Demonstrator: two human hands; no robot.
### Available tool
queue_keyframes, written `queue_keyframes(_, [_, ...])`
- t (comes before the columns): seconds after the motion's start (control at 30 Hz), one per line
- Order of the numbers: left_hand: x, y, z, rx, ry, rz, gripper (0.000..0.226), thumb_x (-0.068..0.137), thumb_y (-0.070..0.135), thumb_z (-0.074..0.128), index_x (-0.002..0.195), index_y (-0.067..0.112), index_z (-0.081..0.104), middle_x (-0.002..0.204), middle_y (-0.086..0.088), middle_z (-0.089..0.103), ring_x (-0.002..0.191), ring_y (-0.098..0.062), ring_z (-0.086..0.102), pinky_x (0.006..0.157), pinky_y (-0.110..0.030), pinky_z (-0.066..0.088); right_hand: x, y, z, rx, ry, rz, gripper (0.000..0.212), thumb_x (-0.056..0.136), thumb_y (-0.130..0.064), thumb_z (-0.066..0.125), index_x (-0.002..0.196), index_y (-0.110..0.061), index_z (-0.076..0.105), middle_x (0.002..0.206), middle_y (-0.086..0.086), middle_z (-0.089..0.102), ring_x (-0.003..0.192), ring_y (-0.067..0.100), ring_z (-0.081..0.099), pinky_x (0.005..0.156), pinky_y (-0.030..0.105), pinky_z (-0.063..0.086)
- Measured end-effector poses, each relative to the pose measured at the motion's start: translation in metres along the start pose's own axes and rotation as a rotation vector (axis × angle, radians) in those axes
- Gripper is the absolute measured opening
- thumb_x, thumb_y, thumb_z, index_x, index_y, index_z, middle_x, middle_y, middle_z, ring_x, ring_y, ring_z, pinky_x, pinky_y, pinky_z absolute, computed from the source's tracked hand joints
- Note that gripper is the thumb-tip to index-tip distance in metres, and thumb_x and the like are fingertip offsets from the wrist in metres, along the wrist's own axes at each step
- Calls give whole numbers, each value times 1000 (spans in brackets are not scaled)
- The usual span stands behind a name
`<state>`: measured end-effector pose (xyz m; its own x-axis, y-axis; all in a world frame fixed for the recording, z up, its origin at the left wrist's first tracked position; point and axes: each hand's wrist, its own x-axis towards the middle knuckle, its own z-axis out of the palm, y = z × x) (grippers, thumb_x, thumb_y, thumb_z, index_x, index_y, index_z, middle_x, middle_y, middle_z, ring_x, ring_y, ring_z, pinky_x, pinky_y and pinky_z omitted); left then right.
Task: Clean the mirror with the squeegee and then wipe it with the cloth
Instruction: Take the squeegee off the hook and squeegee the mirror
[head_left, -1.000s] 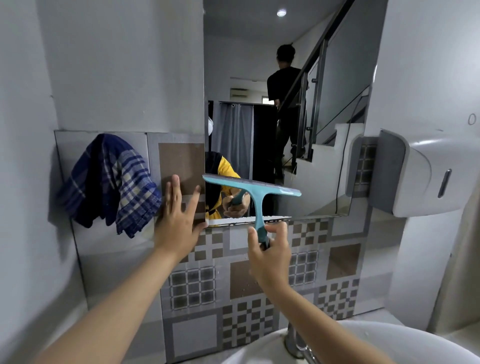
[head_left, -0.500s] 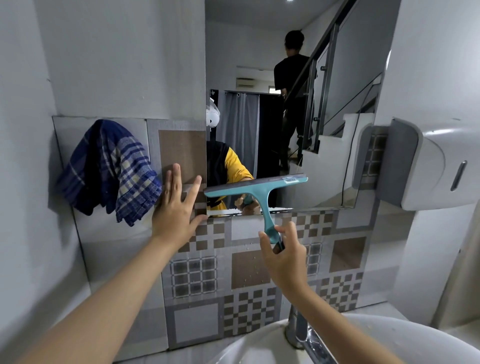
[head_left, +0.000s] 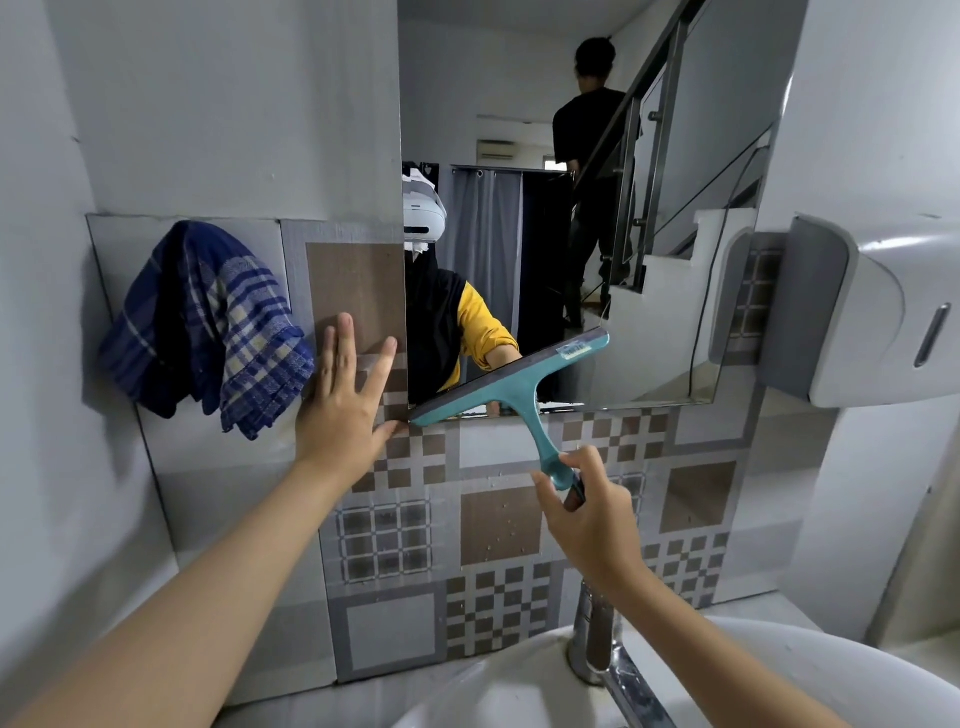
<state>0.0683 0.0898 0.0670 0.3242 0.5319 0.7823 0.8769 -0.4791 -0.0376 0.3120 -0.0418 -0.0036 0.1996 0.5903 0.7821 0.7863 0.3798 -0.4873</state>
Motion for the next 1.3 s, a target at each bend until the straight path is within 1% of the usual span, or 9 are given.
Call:
queue_keyframes(0.07, [0,1,-1,17,4,2,104,67,42,77,148,22,14,155,-21,-9,142,-36,-8,99,-55,41,1,9,-4,-42,-5,-4,26,83,-22,72,95,-9,52,60,-15,53,38,9,43,35,32,49])
queue_keyframes(0.17, [0,0,0,31,10,5,106,65,47,75,148,21,15,155,-21,-8,142,-36,-7,101,-54,37,4,19,-12,-88,-6,-22,26,83,-21,73,93,-10,53,61,-13,55,39,15,49,35,35,49])
queue_keyframes(0.33, [0,0,1,50,17,11,106,65,48,76,147,21,15,155,-22,-7,142,-37,-5,103,-56,36,10,35,-26,-143,-16,-114,27,80,-21,76,92,-9,55,57,-5,58,37,12,47,33,25,45])
queue_keyframes(0.47, [0,1,1,62,16,5,106,65,48,75,147,21,16,155,-22,-7,143,-37,-4,100,-57,39,16,48,-38,-198,-17,-175,29,75,-20,79,89,-6,58,61,-16,49,39,-7,35,39,6,32])
queue_keyframes(0.6, [0,2,0,63,12,3,105,65,49,74,147,20,15,155,-23,-7,142,-37,-5,98,-57,40,22,62,-48,-243,-13,-232,29,75,-22,78,88,-6,59,64,-19,44,43,-13,30,44,3,26])
queue_keyframes(0.83, [-1,5,-3,69,15,-4,104,65,48,75,147,19,19,155,-23,-5,142,-37,-3,93,-57,42,27,90,-66,-251,-22,-288,31,73,-20,81,91,-6,60,65,0,66,41,9,47,40,13,42])
queue_keyframes(1.0, [-1,5,-2,81,11,-14,103,65,50,73,147,19,19,155,-23,-5,142,-37,-3,94,-59,41,26,106,-82,-250,-27,-290,30,78,-29,74,88,-7,58,69,-5,63,43,7,48,41,11,43])
queue_keyframes(1.13, [-1,6,-2,83,6,-23,103,65,50,73,147,19,17,155,-22,-8,142,-35,-7,95,-61,40,23,120,-97,-232,-3,-302,58,88,-61,47,88,-4,60,72,5,69,44,17,57,38,23,50])
queue_keyframes(1.3, [-1,8,-3,82,-1,-38,102,66,50,71,147,19,17,155,-21,-10,142,-34,-9,95,-61,39,23,136,-113,-257,-16,-312,61,88,-64,44,88,-5,61,69,4,68,43,17,55,36,27,50])
